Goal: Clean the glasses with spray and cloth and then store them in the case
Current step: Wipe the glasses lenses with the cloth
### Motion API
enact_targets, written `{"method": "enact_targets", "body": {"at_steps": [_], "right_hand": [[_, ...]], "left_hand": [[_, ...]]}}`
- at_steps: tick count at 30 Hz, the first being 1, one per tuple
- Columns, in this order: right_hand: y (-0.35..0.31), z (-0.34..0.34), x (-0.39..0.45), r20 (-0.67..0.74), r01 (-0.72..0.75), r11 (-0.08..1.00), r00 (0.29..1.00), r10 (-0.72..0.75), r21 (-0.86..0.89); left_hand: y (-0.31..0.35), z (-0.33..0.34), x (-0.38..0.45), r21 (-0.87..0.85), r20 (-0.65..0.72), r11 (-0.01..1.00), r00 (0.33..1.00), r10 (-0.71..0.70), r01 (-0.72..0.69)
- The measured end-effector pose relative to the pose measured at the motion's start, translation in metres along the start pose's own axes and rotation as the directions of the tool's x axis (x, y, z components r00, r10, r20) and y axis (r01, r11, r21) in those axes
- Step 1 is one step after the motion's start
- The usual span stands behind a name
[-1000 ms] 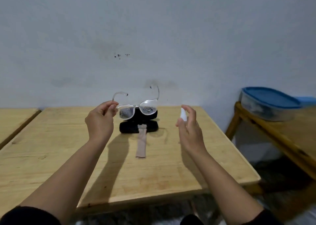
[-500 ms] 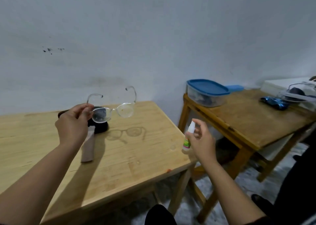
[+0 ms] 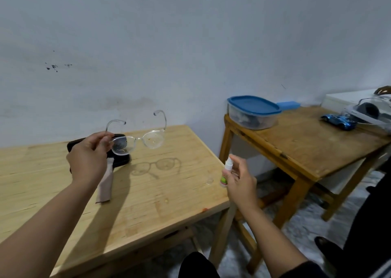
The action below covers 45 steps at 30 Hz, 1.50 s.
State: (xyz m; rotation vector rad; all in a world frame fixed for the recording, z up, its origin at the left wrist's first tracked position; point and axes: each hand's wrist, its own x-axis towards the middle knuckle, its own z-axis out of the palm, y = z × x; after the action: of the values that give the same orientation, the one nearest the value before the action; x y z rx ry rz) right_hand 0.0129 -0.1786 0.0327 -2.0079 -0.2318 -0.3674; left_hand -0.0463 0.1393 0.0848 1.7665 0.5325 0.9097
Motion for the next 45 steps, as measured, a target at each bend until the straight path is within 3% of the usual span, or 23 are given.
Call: {"method": "enact_targets", "body": {"at_steps": [5,11,15,24,31,37,45], "right_hand": [[-0.005,-0.006,0.002,0.080,0.028,0.996,0.997,-0.021,-0.090],[-0.019,-0.011,0.012,0.099,0.178,0.933,0.983,-0.154,-0.312],[-0.047,0.001,0.028,0.209,0.308,0.844,0.949,-0.238,-0.439],[-0.100,0.106,0.032,0.425,0.458,0.848,0.846,-0.323,-0.267],[-0.117,0.206,0.009,0.620,0.471,0.882,0.699,-0.358,-0.022],[-0.125,0.252,0.018,0.693,0.474,0.879,0.619,-0.370,0.047],[-0.123,0.276,0.035,0.790,0.561,0.828,0.503,-0.350,0.010]], "left_hand": [[0.005,-0.001,-0.004,0.013,-0.001,1.000,1.000,0.021,-0.021],[0.011,-0.009,-0.004,0.025,-0.027,0.998,0.998,0.054,-0.053],[0.008,-0.021,0.000,0.015,-0.059,0.999,0.997,0.042,-0.041],[-0.002,-0.085,0.009,0.043,-0.174,0.999,0.985,0.010,-0.003],[-0.020,-0.149,0.010,0.110,-0.291,0.993,0.957,-0.005,0.038],[-0.040,-0.181,0.013,0.132,-0.357,0.988,0.934,-0.027,0.079],[-0.060,-0.188,0.017,0.124,-0.394,0.984,0.917,-0.068,0.126]]}}
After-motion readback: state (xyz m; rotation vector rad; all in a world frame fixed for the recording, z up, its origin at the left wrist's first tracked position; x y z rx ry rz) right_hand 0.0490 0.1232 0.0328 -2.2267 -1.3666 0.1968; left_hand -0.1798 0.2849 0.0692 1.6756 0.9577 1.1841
